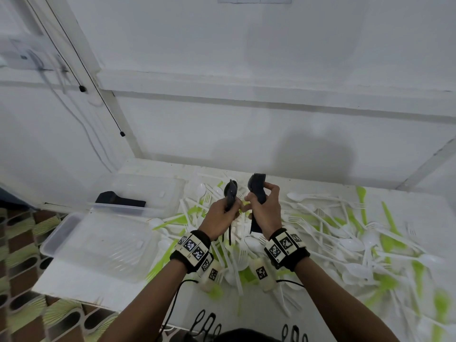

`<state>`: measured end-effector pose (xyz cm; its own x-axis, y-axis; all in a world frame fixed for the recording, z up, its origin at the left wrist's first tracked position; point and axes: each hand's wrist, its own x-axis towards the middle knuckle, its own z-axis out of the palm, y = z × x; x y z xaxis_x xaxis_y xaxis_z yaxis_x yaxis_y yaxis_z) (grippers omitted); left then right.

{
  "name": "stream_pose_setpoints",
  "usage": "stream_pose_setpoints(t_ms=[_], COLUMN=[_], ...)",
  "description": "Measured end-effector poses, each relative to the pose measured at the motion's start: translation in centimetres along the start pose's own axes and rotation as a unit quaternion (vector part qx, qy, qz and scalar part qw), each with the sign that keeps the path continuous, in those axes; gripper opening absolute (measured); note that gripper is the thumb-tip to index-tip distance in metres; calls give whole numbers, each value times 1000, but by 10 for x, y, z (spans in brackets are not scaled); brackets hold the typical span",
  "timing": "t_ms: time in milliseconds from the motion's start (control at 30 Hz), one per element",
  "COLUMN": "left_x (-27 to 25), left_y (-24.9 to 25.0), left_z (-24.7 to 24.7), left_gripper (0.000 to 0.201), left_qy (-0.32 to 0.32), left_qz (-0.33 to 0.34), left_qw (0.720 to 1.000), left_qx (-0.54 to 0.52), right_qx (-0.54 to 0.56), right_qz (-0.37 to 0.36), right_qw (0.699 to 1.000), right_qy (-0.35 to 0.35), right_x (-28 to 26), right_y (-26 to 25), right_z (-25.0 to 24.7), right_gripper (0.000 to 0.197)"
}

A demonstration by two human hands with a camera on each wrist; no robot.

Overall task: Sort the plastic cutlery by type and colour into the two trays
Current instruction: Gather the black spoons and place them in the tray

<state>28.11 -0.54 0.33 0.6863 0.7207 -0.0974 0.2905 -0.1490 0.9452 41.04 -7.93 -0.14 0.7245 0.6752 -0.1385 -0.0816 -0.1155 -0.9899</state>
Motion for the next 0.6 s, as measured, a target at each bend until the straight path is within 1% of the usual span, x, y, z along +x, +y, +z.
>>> stream_pose_setpoints(t_ms=[67,133,200,267,333,400,433,467,533,600], left_x=[-3,-7,-8,-10,-12,-13,-13,-13,-11,-9], left_y=[8,22,27,24,17,7,3,-2,-6,-7], left_z=[-4,-8,-10,-11,-10,-7,-5,-3,-1,1], left_gripper=[33,26,20,19,24,24,31,36,34,32], left_qy=[-60,-98,-121,-136,-124,-98,-86,-81,-71,-33], left_qz=[-21,-39,-44,-38,-20,19,28,28,29,34], left_qw=[998,992,988,987,990,993,994,995,997,999], left_qx=[-29,-65,-80,-81,-69,-62,-58,-49,-31,-28], right_qx=[16,39,58,62,54,60,69,77,84,101], right_qz=[16,35,41,36,29,31,29,22,6,10], right_qw=[999,997,995,994,997,998,997,996,996,994], right_qy=[-23,-50,-76,-81,-42,12,29,33,29,49], right_x=[0,2,4,6,12,18,21,22,21,17], right_y=[-1,-1,-1,-2,-5,-9,-11,-11,-11,-10], right_z=[0,0,-2,-3,-5,-10,-12,-14,-14,-12], right_gripper=[49,56,53,50,50,53,54,54,53,50])
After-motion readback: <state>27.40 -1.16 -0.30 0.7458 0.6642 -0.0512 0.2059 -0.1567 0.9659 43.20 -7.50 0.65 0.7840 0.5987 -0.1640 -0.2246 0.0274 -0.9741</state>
